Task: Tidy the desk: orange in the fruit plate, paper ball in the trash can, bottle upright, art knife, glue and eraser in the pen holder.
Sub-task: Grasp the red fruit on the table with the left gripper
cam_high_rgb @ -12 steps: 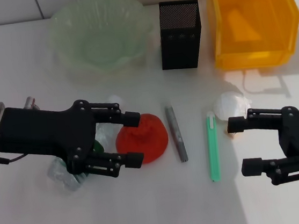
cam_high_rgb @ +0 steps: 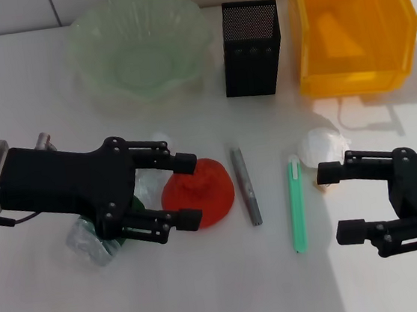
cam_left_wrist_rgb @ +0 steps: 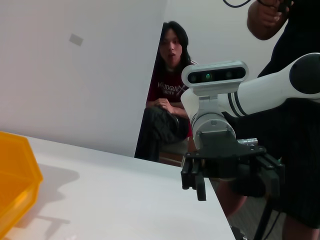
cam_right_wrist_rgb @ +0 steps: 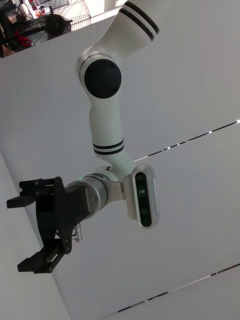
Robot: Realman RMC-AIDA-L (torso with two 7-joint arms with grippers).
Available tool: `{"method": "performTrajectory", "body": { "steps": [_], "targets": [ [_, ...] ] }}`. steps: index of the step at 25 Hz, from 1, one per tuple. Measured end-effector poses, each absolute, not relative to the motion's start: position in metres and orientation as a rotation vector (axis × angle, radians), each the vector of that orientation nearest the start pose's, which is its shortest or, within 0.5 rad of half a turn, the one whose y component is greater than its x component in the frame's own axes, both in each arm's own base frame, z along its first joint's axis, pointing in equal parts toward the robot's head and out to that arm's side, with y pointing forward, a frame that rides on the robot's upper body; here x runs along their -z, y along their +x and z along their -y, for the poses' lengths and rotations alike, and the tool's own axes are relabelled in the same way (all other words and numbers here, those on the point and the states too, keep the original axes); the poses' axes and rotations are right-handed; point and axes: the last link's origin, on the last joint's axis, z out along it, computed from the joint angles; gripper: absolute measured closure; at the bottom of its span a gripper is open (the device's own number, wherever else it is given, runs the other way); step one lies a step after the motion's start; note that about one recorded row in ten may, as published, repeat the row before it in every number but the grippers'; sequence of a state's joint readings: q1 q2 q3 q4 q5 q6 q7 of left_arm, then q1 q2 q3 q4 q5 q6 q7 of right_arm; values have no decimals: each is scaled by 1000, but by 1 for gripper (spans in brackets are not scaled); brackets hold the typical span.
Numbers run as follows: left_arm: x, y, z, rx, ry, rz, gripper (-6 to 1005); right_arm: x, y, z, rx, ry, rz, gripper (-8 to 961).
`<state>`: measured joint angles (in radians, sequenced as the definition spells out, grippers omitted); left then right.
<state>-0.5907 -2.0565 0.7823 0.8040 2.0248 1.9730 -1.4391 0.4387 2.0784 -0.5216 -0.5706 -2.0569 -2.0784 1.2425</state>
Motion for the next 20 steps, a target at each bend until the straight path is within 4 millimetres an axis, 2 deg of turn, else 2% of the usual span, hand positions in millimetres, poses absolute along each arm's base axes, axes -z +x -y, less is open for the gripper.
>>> {"method": "performTrajectory", "body": {
  "steps": [6, 10, 16, 20],
  "targets": [
    [-26, -207, -311, 726, -3128, 288, 234, -16, 260, -243, -1231, -2897, -530, 143],
    [-20, -202, -321, 619, -3131, 293, 235, -16, 263, -241, -1231, -2888, -540, 143],
    [15, -196, -338, 350, -3139, 279, 237, -16, 271, -233, -1217, -2863, -575, 143],
    [34, -194, -342, 231, -3127, 243, 238, -17, 280, -227, -1193, -2834, -616, 144]
  ]
}}
